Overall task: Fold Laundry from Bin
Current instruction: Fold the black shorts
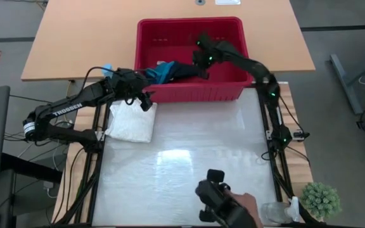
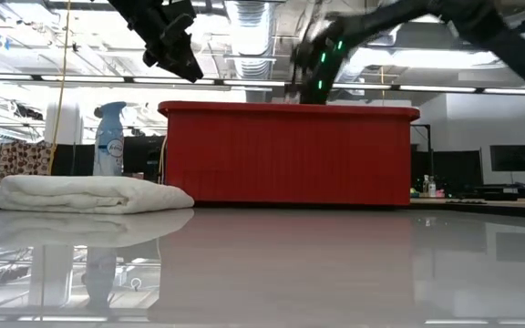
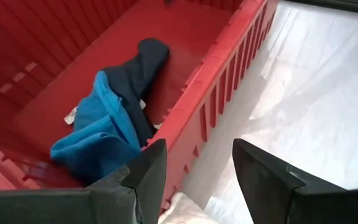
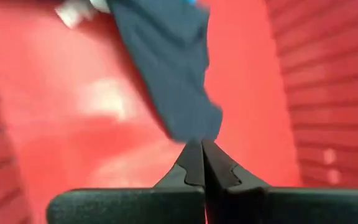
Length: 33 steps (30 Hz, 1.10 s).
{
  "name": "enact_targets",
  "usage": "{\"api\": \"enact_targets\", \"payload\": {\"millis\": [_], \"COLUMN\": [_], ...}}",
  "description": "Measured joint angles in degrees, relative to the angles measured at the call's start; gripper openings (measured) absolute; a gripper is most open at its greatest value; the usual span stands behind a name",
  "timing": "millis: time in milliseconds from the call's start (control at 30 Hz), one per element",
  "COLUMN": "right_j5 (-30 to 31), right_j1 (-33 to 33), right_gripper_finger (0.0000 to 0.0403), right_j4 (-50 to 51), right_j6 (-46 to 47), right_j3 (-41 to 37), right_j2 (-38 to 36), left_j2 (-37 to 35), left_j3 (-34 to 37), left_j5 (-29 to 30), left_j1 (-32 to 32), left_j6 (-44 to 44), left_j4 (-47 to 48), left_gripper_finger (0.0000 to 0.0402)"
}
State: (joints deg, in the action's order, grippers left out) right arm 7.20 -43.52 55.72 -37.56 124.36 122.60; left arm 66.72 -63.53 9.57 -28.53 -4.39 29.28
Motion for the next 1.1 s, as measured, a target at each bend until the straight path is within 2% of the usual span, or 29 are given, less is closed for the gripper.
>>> {"api": "enact_targets", "payload": {"millis": [300,400,500,667,1100], "right_j5": [-4.9,-4.5,-4.4,-4.3,-3.9], "right_j1": [4.2,4.6,4.4,3.7,4.7], "right_gripper_finger": [0.0012,0.0033,0.0069,0.0101,0.0108], "right_j4": [-2.0,-3.2,-5.9,-6.7,-9.3], "right_j6": [0.1,-1.0,-1.2,6.6,9.1], "right_j3": [0.0,0.0,-0.1,0.0,-0.2], "right_j2": [-16.1,-18.8,-20.3,-21.6,-19.0], "left_j2": [0.0,0.0,0.0,0.0,0.0], "left_j3": [0.0,0.0,0.0,0.0,0.0], "left_j5": [-1.6,-1.3,-1.2,-0.7,3.0], "left_j1": [0.0,0.0,0.0,0.0,0.0], "left_j6": [-0.5,-1.1,-2.4,-4.2,-3.3], "left_j4": [-0.2,-0.1,-1.1,-3.6,-6.5], "left_gripper_finger": [0.0176,0.0176,0.0176,0.0176,0.0176]}}
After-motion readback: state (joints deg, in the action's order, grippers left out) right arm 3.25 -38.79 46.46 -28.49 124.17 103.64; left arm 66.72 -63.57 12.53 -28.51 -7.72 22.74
